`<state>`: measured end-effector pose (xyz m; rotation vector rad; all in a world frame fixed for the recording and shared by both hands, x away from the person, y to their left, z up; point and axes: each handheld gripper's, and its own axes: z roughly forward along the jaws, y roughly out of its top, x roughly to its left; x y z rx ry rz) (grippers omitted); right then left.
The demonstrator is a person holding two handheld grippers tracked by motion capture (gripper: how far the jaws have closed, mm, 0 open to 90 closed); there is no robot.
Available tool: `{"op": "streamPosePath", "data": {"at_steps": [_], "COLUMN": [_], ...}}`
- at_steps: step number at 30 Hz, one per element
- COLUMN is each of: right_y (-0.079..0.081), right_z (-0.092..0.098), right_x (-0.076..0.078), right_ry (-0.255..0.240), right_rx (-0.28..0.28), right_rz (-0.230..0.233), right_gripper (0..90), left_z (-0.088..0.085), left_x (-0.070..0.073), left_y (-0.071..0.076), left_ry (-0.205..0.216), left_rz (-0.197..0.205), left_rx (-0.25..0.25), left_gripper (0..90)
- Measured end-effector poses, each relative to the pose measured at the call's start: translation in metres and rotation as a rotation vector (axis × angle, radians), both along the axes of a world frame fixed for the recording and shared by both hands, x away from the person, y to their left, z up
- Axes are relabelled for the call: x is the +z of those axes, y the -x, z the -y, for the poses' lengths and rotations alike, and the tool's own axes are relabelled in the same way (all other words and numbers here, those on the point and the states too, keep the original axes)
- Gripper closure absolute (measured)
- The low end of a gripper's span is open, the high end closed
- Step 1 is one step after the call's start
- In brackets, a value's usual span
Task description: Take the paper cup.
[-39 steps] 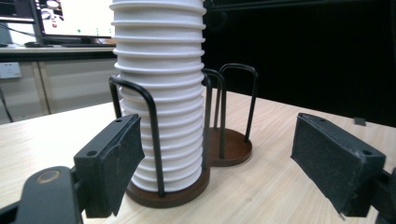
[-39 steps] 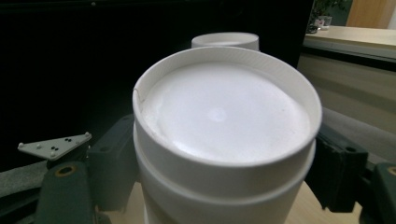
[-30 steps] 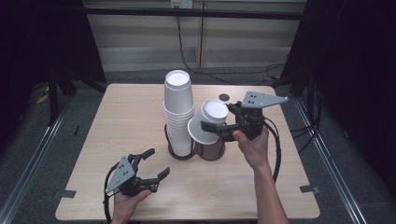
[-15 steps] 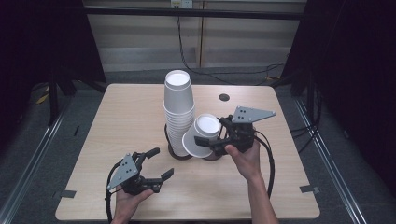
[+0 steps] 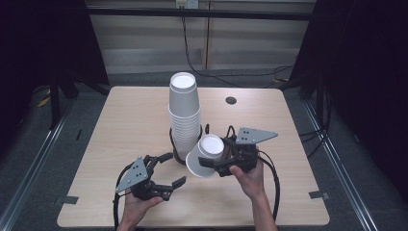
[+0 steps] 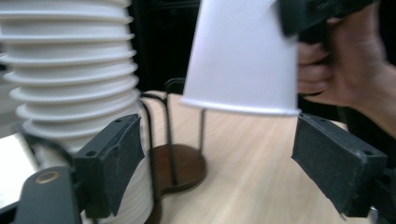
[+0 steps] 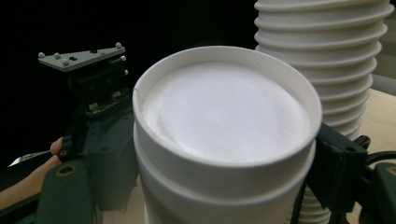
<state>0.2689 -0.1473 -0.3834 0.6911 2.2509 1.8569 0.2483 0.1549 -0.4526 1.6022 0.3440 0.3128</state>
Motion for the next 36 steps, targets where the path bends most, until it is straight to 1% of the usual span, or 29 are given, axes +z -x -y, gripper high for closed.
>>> {"op": "streamPosePath", "data": {"at_steps": [1, 2, 7, 8, 9, 11, 12, 16, 18, 19, 21, 24, 26, 29, 30, 31, 33, 36], "right_y": [0.001, 0.002, 0.004, 0.005, 0.007, 0.010, 0.010, 0.011, 0.010, 0.010, 0.010, 0.009, 0.009, 0.009, 0.009, 0.009, 0.008, 0.007], "right_z": [0.000, -0.001, -0.005, -0.006, -0.007, -0.008, -0.009, -0.013, -0.016, -0.016, -0.019, -0.021, -0.023, -0.026, -0.026, -0.027, -0.027, -0.028], "right_x": [-0.002, -0.004, -0.013, -0.014, -0.015, -0.014, -0.014, -0.016, -0.018, -0.019, -0.020, -0.021, -0.022, -0.024, -0.024, -0.025, -0.025, -0.026], "right_ry": [-0.003, -0.003, 0.000, -0.003, -0.006, -0.019, -0.018, -0.007, -0.002, -0.001, -0.006, -0.008, -0.009, -0.008, -0.009, -0.014, -0.019, -0.024], "right_rx": [0.002, 0.004, 0.024, 0.026, 0.022, 0.034, 0.038, 0.051, 0.057, 0.060, 0.070, 0.078, 0.084, 0.090, 0.089, 0.088, 0.088, 0.092], "right_rz": [-0.005, -0.007, -0.020, -0.011, 0.001, 0.000, 0.003, -0.004, -0.013, -0.010, -0.020, -0.022, -0.020, -0.030, -0.030, -0.029, -0.033, -0.035], "right_gripper": [21.8, 21.8, 21.8, 21.8, 21.8, 21.8, 21.8, 21.9, 21.9, 21.9, 21.9, 21.9, 21.9, 21.9, 21.9, 21.9, 21.9, 21.9], "left_z": [0.001, 0.001, 0.007, 0.009, 0.010, 0.013, 0.014, 0.019, 0.021, 0.022, 0.024, 0.027, 0.029, 0.032, 0.033, 0.033, 0.033, 0.033], "left_x": [0.000, 0.000, 0.001, 0.001, 0.001, 0.001, 0.000, -0.001, -0.002, -0.002, -0.003, -0.004, -0.005, -0.006, -0.007, -0.007, -0.008, -0.008], "left_y": [0.000, 0.000, -0.001, -0.001, -0.001, -0.001, -0.002, -0.003, -0.004, -0.004, -0.005, -0.006, -0.007, -0.007, -0.008, -0.010, -0.011, -0.011], "left_ry": [0.000, 0.004, -0.010, -0.017, -0.016, -0.005, -0.018, -0.020, -0.015, -0.012, -0.006, -0.027, -0.027, -0.029, -0.024, -0.018, -0.009, -0.011], "left_rz": [-0.007, -0.006, -0.003, -0.001, -0.003, 0.000, 0.000, -0.012, -0.019, -0.024, -0.022, -0.031, -0.040, -0.040, -0.037, -0.046, -0.054, -0.055], "left_rx": [-0.024, -0.030, -0.055, -0.061, -0.065, -0.085, -0.089, -0.116, -0.123, -0.132, -0.133, -0.135, -0.138, -0.137, -0.146, -0.156, -0.161, -0.161], "left_gripper": [15.5, 15.7, 15.7, 15.6, 15.6, 15.7, 15.7, 15.4, 15.0, 14.9, 14.4, 12.4, 11.4, 10.9, 11.0, 11.1, 11.5, 12.0]}}
